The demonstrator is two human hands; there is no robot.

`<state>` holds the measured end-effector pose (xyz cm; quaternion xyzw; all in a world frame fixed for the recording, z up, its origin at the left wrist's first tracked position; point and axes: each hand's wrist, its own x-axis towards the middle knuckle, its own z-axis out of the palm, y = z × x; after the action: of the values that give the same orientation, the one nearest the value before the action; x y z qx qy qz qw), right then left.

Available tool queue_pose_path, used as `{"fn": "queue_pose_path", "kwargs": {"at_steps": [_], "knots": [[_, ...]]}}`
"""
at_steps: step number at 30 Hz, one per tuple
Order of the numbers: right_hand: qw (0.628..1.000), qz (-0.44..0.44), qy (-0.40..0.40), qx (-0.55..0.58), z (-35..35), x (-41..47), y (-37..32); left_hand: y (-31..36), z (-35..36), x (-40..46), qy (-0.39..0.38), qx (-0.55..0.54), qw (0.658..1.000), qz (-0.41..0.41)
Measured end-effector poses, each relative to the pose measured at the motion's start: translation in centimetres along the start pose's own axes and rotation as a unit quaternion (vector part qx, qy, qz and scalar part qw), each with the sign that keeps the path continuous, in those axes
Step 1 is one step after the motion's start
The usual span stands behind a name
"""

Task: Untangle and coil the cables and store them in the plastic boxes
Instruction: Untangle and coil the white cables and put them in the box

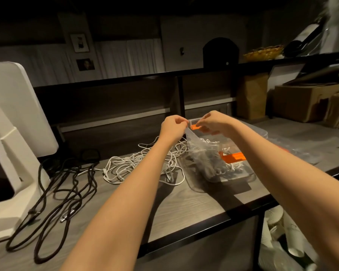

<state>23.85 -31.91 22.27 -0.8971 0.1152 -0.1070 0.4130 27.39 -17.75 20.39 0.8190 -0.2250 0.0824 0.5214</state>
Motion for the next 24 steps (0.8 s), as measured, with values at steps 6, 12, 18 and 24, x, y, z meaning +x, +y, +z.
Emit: {"fn": "queue_pose_path", "kwargs": {"at_steps": [6,12,18,24], "knots": [[0.998,-0.055,0.013,0.022,0.8,-1.7,-2.6,1.2,-2.6,-1.6,-0.028,0.013,0.999,-0.031],[0.996,-0.083,-0.025,0.028,2.3,-3.6,-5.0,1.3,-5.3,-3.3,-0.038,0.036,0.997,-0.057],[0.995,-0.049,-0.091,0.004,4.9,-4.5,-6.2,0.0,-6.9,-4.8,-0.076,0.042,0.988,-0.125],[0.986,-0.04,-0.139,-0.085,7.7,-3.8,-5.8,-3.0,-7.6,-4.8,-0.113,0.079,0.976,-0.167]]}}
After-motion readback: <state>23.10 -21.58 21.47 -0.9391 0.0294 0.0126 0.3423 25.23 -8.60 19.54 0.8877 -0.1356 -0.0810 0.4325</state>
